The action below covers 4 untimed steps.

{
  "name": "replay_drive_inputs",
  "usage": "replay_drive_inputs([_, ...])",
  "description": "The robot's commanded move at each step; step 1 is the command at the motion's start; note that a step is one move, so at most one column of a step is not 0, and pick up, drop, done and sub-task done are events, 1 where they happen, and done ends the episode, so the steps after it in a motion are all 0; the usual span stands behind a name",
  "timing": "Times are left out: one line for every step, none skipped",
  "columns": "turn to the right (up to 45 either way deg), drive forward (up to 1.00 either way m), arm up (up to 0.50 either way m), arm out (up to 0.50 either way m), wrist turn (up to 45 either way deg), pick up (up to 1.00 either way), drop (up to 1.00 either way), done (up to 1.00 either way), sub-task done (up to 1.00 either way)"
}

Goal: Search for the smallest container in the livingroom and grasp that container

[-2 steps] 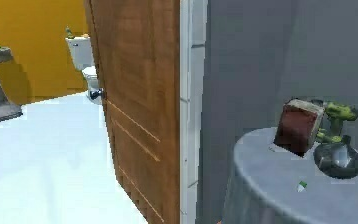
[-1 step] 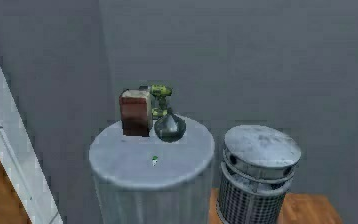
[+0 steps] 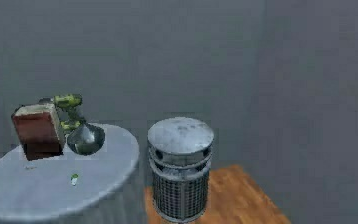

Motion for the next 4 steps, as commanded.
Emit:
replay_drive_inputs([0.0,0.65,0.0,0.0,0.0,0.0,0.0,0.0,0.0])
replay_drive_inputs([-45.0,0.0,0.0,0.0,0.0,0.0,0.0,0.0,0.0])
replay_drive_inputs([-45.0,0.0,0.0,0.0,0.0,0.0,0.0,0.0,0.0])
replay_drive_inputs([-45.0,0.0,0.0,0.0,0.0,0.0,0.0,0.0,0.0])
